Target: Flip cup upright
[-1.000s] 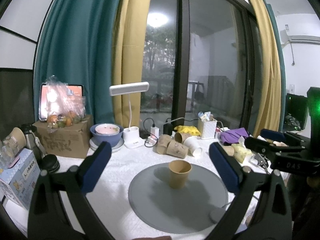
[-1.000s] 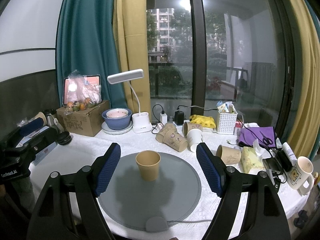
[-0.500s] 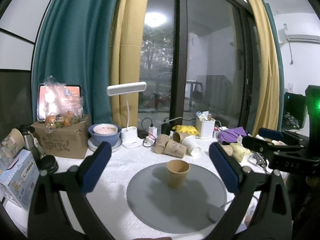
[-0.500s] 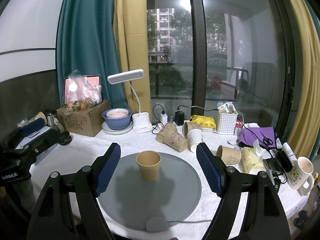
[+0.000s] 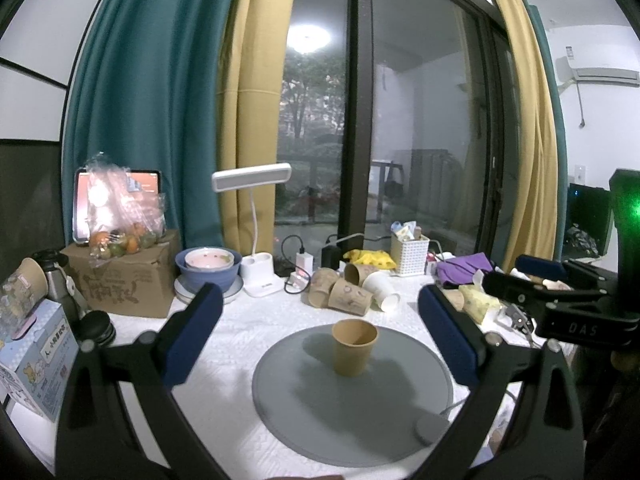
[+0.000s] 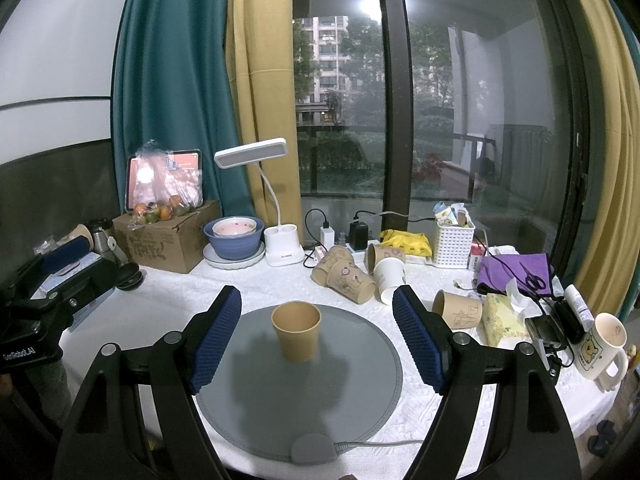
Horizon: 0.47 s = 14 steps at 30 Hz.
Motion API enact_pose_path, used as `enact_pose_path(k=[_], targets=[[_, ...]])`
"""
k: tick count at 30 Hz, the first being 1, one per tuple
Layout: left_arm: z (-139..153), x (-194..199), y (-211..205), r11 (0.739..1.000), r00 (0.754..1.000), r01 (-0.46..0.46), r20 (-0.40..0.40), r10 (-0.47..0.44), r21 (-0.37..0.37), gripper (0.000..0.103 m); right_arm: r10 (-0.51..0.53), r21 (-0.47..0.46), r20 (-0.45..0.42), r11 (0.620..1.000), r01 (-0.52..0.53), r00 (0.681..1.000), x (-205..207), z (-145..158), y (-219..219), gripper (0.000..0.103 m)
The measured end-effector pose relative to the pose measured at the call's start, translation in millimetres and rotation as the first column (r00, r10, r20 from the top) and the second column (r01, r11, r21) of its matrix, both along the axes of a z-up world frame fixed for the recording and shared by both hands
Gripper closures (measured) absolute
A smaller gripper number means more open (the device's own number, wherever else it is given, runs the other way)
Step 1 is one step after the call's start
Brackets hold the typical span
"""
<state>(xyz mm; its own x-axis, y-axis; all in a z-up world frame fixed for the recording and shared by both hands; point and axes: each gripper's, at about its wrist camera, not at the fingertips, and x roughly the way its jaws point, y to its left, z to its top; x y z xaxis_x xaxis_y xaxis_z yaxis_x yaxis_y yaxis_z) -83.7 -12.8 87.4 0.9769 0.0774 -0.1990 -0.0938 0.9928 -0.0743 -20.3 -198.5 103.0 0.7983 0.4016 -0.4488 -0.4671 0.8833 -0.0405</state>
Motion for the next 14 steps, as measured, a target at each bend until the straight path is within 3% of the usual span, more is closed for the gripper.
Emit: enact_pose_path(k=[14], targets=[[-0.2, 1.3, -0.4, 1.0, 1.0, 0.01, 0.002, -0.01, -0.006, 0.004, 0.001, 0.0, -0.001, 1.0, -0.001, 1.0, 0.2, -0.8, 0.4, 0.022]])
